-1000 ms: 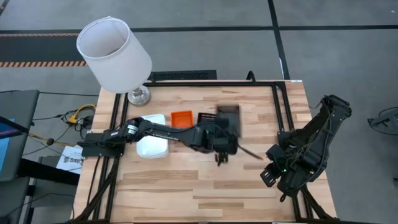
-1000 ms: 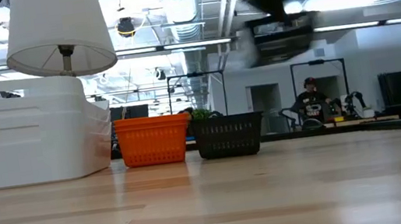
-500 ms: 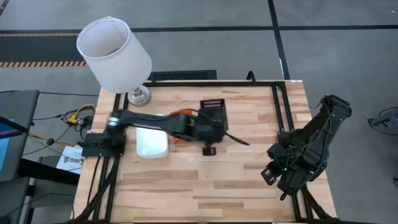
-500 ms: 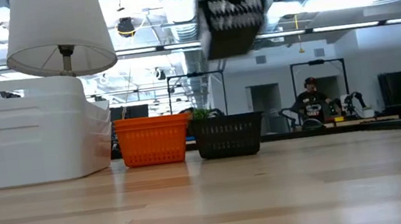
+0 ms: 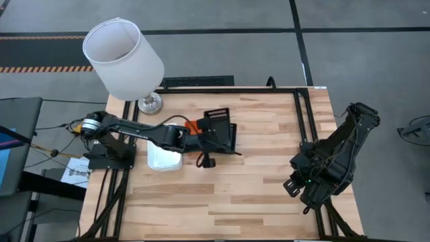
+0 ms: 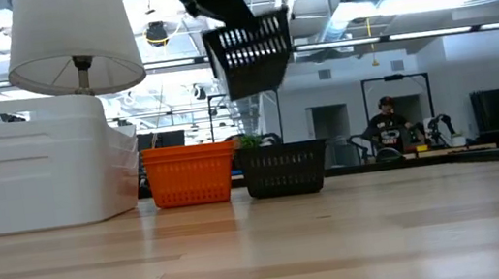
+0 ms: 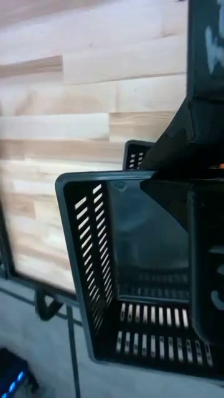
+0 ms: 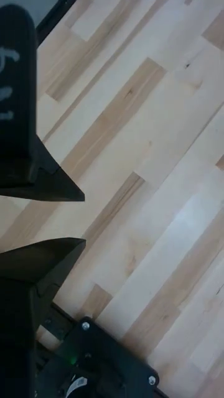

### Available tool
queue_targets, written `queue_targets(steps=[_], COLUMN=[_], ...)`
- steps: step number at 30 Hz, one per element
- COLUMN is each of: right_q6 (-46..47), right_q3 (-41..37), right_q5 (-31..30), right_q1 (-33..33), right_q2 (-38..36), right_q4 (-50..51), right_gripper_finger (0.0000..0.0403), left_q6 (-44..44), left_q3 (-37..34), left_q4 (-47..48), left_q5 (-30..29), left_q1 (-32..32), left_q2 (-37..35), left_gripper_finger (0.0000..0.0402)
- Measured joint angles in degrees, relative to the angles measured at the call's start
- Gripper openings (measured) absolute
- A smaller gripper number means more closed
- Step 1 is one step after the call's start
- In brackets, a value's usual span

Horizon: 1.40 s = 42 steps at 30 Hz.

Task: Stack baskets by color
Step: Stack the right black bin on top of the left black bin

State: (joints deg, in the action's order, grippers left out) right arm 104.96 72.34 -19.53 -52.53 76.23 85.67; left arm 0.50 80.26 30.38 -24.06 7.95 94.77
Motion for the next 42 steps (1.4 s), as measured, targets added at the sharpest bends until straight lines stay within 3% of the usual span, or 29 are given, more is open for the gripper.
queue_targets(steps=[5, 19, 26, 42], right_q6=[0.0, 0.1, 0.1, -0.4], right_q3=[0.0, 0.0, 0.0, 0.0], right_q5=[0.0, 0.0, 0.0, 0.1], right_q1=[0.0, 0.1, 0.1, 0.1], right_q2=[0.0, 0.0, 0.0, 0.0], right_q4=[1.1, 1.3, 1.3, 2.3], right_gripper_finger=[0.0127, 0.0127, 0.0127, 0.0127], left_q6=[2.0, 11.0, 10.4, 9.6], left_q3=[-0.1, -0.2, -0.1, -0.8], left_q4=[-1.5, -5.4, -4.9, -5.6], left_q5=[3.2, 3.4, 4.4, 7.4], left_q1=[-1.3, -1.8, -1.8, -2.7], left_q2=[4.2, 10.8, 14.0, 14.1], left_gripper_finger=[0.0, 0.0, 0.0, 0.0])
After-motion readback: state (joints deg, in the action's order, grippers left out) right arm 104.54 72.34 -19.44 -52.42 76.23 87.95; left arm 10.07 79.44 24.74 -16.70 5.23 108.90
